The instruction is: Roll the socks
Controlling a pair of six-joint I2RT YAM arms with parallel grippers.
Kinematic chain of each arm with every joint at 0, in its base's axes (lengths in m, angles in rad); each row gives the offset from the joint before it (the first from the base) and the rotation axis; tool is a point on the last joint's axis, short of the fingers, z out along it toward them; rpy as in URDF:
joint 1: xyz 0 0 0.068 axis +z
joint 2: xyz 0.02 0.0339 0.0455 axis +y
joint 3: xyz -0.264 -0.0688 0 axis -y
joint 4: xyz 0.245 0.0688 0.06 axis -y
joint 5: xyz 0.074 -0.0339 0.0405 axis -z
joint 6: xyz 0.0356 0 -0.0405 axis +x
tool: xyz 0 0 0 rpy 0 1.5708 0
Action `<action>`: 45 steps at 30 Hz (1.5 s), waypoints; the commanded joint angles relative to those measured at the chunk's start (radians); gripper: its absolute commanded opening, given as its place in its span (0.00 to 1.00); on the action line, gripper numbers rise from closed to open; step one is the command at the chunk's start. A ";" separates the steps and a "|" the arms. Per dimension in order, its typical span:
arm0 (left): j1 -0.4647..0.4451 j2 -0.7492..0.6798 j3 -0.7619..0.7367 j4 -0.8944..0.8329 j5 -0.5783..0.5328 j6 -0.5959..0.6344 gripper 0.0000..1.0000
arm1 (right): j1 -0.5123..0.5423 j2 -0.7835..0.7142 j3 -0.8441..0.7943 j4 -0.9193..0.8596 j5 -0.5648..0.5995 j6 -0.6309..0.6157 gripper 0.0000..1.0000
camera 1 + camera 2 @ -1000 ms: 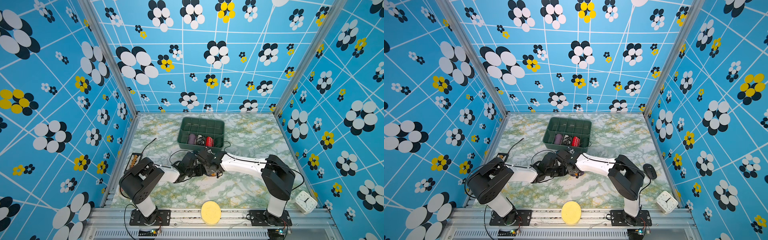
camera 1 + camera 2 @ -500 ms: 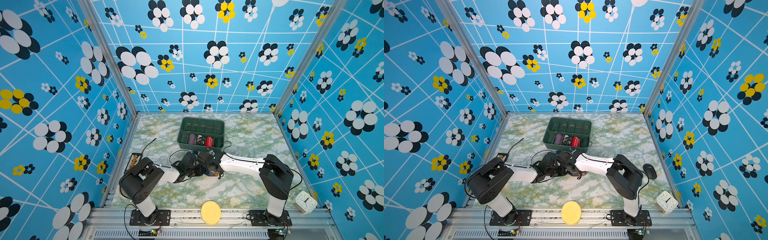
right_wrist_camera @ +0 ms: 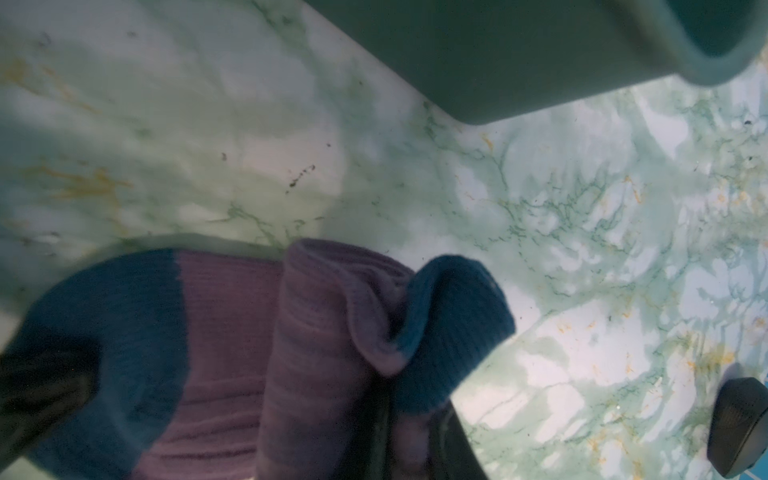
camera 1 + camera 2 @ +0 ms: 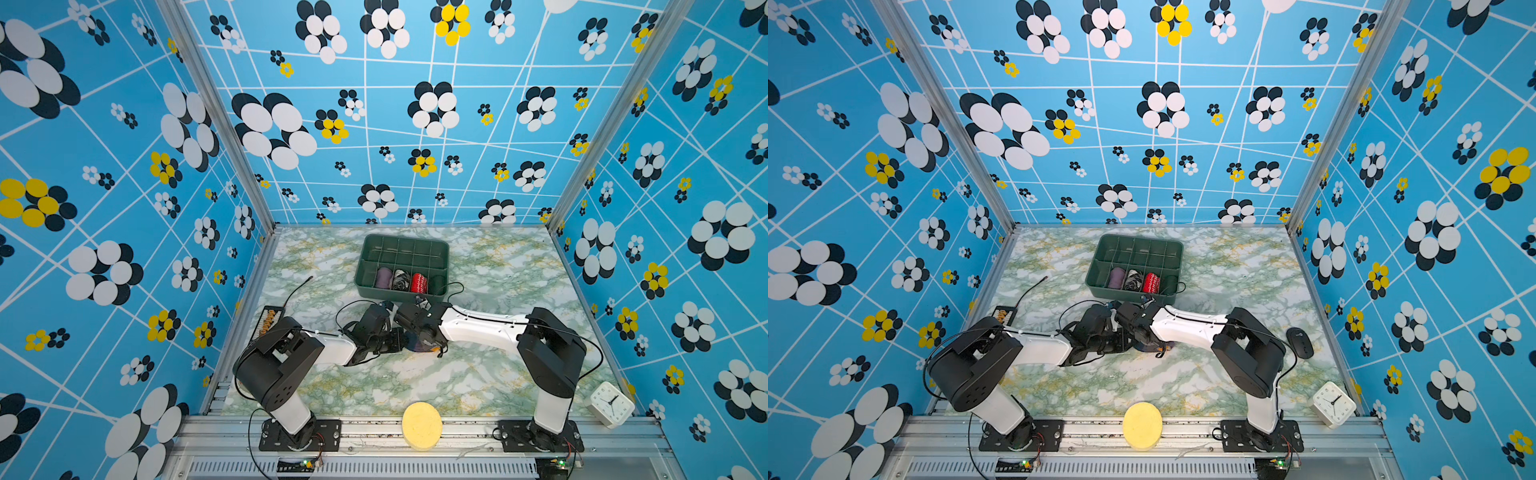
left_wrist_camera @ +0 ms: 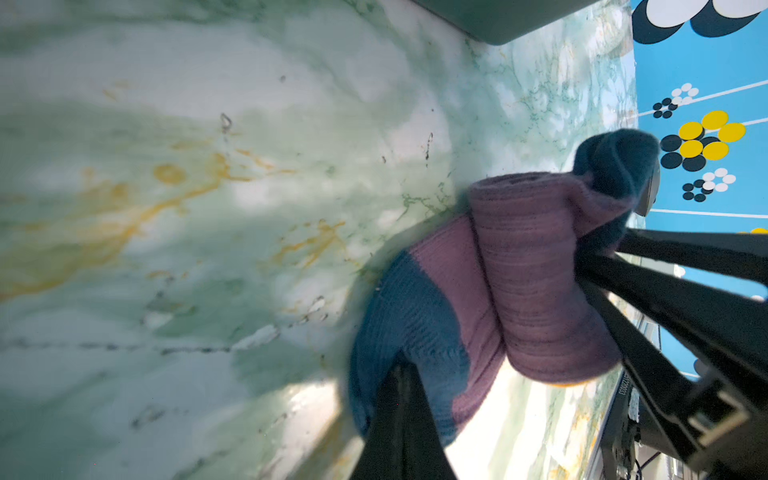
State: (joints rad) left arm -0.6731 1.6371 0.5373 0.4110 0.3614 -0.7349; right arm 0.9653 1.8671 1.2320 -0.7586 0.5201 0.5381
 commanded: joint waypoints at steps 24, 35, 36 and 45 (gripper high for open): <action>0.014 -0.213 0.048 -0.295 -0.080 0.072 0.15 | -0.011 -0.073 -0.031 0.070 -0.127 -0.049 0.19; -0.038 -0.232 0.031 -0.247 -0.082 0.040 0.10 | -0.011 -0.077 -0.040 0.076 -0.125 -0.036 0.21; -0.049 -0.219 0.031 -0.231 -0.085 0.037 0.10 | -0.011 -0.076 -0.040 0.077 -0.124 -0.035 0.21; -0.081 -0.055 0.033 -0.094 -0.110 0.008 0.08 | -0.014 -0.115 -0.043 0.082 -0.124 -0.031 0.36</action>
State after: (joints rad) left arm -0.7498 1.5391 0.5659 0.2626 0.2752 -0.7147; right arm 0.9550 1.7977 1.2022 -0.6754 0.4046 0.5026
